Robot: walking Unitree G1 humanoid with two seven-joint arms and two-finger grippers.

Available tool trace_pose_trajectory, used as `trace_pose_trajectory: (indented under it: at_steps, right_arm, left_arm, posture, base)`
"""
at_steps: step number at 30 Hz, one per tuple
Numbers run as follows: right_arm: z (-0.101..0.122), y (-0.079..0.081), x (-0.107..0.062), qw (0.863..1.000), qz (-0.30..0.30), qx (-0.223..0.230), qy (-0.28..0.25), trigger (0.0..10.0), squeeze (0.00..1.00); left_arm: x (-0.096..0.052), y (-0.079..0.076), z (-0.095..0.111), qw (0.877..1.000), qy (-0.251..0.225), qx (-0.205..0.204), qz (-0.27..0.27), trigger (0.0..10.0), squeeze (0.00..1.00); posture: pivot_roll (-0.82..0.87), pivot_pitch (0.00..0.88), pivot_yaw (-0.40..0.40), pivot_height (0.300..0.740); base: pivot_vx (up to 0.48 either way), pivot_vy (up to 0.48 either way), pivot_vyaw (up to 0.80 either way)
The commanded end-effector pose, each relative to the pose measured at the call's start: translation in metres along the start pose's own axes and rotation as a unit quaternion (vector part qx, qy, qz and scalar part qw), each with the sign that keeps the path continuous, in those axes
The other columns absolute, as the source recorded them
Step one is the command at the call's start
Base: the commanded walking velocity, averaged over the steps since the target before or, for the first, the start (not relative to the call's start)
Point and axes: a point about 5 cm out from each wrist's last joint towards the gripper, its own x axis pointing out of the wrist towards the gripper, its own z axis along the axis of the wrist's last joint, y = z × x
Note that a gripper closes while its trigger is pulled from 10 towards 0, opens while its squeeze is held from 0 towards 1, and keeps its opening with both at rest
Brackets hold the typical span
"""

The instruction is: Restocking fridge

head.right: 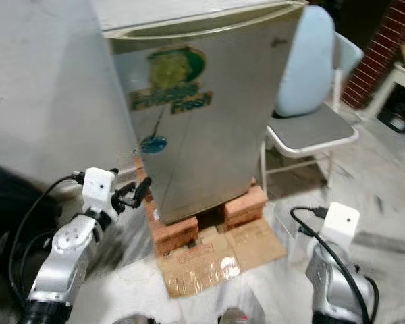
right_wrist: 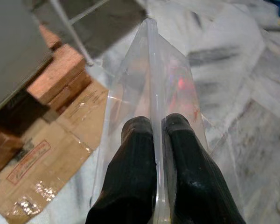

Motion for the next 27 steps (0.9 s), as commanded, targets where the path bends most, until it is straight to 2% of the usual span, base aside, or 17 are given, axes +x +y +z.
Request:
trace_pose_trajectory:
  at_steps: [1, 8, 14, 15, 17, 21, 22, 23, 24, 27]
  right_arm:
    - [0.002, 0.006, 0.0, 1.0, 0.012, 0.007, -0.006, 10.0, 0.0]
    - [-0.003, 0.017, -0.001, 0.999, 0.035, 0.013, -0.011, 10.0, 0.0]
    - [-0.013, 0.023, 0.003, 0.999, 0.047, -0.008, -0.005, 10.0, 0.0]
    - [-0.017, 0.026, 0.009, 0.998, 0.061, -0.033, 0.0, 10.0, 0.0]
    - [-0.019, 0.027, 0.013, 0.996, 0.071, -0.052, -0.003, 10.0, 0.0]
    - [-0.014, 0.037, 0.024, 0.992, 0.114, -0.045, -0.02, 10.0, 0.0]
    - [-0.015, 0.04, 0.026, 0.992, 0.128, -0.022, -0.008, 10.0, 0.0]
    - [-0.017, 0.052, 0.026, 0.985, 0.171, 0.012, 0.01, 10.0, 0.0]
    - [-0.018, 0.055, 0.026, 0.983, 0.183, 0.017, 0.014, 10.0, 0.0]
    - [-0.02, 0.065, 0.03, 0.977, 0.215, -0.01, 0.003, 10.0, 0.0]
  left_arm:
    - [-0.001, 0.0, 0.0, 1.0, 0.002, -0.001, -0.003, 10.0, 0.0]
    - [-0.003, 0.002, 0.0, 1.0, 0.002, 0.004, 0.003, 10.0, 0.0]
    - [-0.011, 0.007, -0.005, 1.0, 0.011, 0.007, 0.014, 10.0, 0.0]
    - [-0.012, 0.01, -0.009, 1.0, 0.015, 0.008, 0.02, 10.0, 0.0]
    - [-0.013, 0.011, -0.01, 0.999, 0.017, 0.013, 0.024, 10.0, 0.0]
    - [-0.009, 0.017, -0.014, 0.999, 0.019, 0.016, 0.034, 10.0, 0.0]
    - [-0.008, 0.018, -0.014, 0.999, 0.02, 0.016, 0.035, 10.0, 0.0]
    - [-0.006, 0.021, -0.016, 0.999, 0.022, 0.016, 0.039, 10.0, 0.0]
    - [-0.005, 0.022, -0.016, 0.999, 0.022, 0.015, 0.04, 10.0, 0.0]
    - [-0.002, 0.027, -0.017, 0.998, 0.024, 0.013, 0.051, 10.0, 0.0]
  posture:
    - [-0.09, 0.035, 0.016, 0.74]
    - [-0.08, 0.027, 0.008, 0.74]
    - [-0.07, 0.016, 0.003, 0.74]
    - [-0.07, 0.009, 0.004, 0.74]
    - [-0.07, 0.003, 0.006, 0.74]
    - [-0.07, 0.0, 0.01, 0.74]
    - [-0.07, 0.0, 0.01, 0.74]
    - [-0.06, 0.0, 0.01, 0.74]
    - [-0.06, 0.0, 0.01, 0.74]
    - [-0.05, 0.0, 0.006, 0.74]
  base:
    - [0.0, 0.386, -0.74]
    - [0.0, 0.343, -0.56]
    - [0.0, 0.086, 0.0]
    - [0.0, 0.0, 0.0]
    - [0.0, 0.0, 0.0]
    - [0.0, 0.0, 0.0]
    - [0.0, 0.0, 0.0]
    - [0.0, 0.0, 0.0]
    - [0.0, 0.0, 0.0]
    - [0.0, 0.0, 0.0]
